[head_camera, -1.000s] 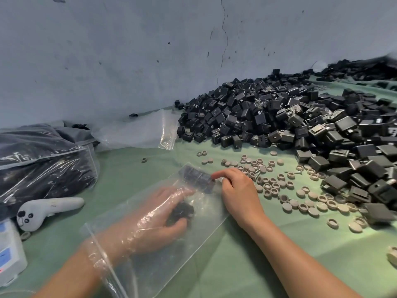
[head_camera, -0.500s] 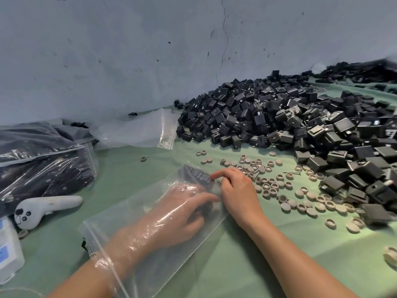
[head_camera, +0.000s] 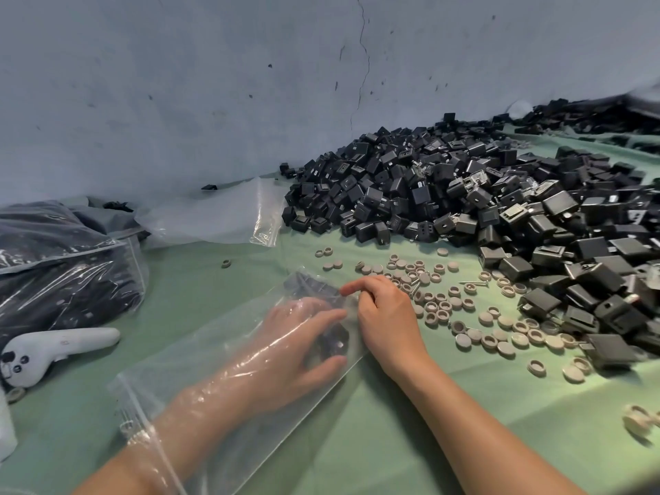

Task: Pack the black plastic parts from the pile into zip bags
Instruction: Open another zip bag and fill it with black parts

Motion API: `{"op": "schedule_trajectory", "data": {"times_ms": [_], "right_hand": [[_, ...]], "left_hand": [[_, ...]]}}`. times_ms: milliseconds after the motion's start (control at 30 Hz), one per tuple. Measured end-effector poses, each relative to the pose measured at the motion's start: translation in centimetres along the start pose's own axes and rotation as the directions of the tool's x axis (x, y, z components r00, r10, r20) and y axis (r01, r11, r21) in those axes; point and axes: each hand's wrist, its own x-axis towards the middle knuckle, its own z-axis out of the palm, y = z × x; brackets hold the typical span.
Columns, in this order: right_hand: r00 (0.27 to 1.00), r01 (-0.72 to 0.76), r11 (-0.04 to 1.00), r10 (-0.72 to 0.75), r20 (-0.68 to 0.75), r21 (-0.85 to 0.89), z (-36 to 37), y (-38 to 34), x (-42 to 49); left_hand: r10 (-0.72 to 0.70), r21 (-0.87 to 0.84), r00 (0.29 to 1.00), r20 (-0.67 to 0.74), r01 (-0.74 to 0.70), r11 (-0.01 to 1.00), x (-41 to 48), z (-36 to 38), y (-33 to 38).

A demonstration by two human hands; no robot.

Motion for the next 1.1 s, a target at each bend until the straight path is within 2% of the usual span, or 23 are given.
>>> {"op": "schedule_trajectory", "data": {"times_ms": [100, 300, 433, 600, 667, 800, 867, 967, 1100], "right_hand": [[1.0, -0.005, 1.0, 0.005, -0.001, -0.008, 0.0, 0.1, 0.0], [1.0, -0.003, 1.0, 0.003, -0.011, 0.01, 0.1, 0.1, 0.0], [1.0, -0.009, 1.0, 0.009, -0.01, 0.013, 0.1, 0.2, 0.0], [1.0, -0.001, 1.0, 0.002, -0.015, 0.02, 0.2, 0.2, 0.0], [1.0, -0.002, 1.0, 0.002, -0.013, 0.022, 0.2, 0.2, 0.1], [0.999, 0.002, 1.0, -0.002, -0.037, 0.009, 0.3, 0.3, 0.1], [0.999, 0.005, 1.0, -0.004, -0.044, 0.013, 0.4, 0.3, 0.1], [0.999, -0.002, 1.0, 0.003, -0.044, 0.019, 0.2, 0.2, 0.1], [0.999, -0.024, 0.998, 0.026, -0.036, 0.053, 0.1, 0.1, 0.0]], "left_hand": [[-0.044, 0.075, 0.997, 0.066, 0.039, 0.996, 0.5, -0.3, 0.3], [-0.146, -0.096, 0.989, 0.007, 0.146, 0.985, -0.1, -0.4, 0.4], [-0.083, 0.05, 0.996, 0.031, 0.082, 0.995, -0.9, -0.2, 0.0], [-0.089, 0.044, 0.995, -0.043, 0.091, 0.995, -1.5, -0.8, -0.7], [-0.081, 0.024, 0.997, -0.01, 0.081, 0.996, -1.4, -0.6, -0.5], [0.034, 0.032, 0.998, 0.05, -0.036, 0.999, 0.4, 0.0, 0.0], [0.041, 0.116, 0.994, 0.102, -0.052, 0.992, 1.6, 0.2, -0.1], [-0.007, 0.255, 0.995, 0.098, -0.019, 0.967, 2.3, 0.5, 0.1], [0.01, 0.138, 0.998, 0.068, -0.019, 0.99, 0.5, -0.1, 0.4]]}}
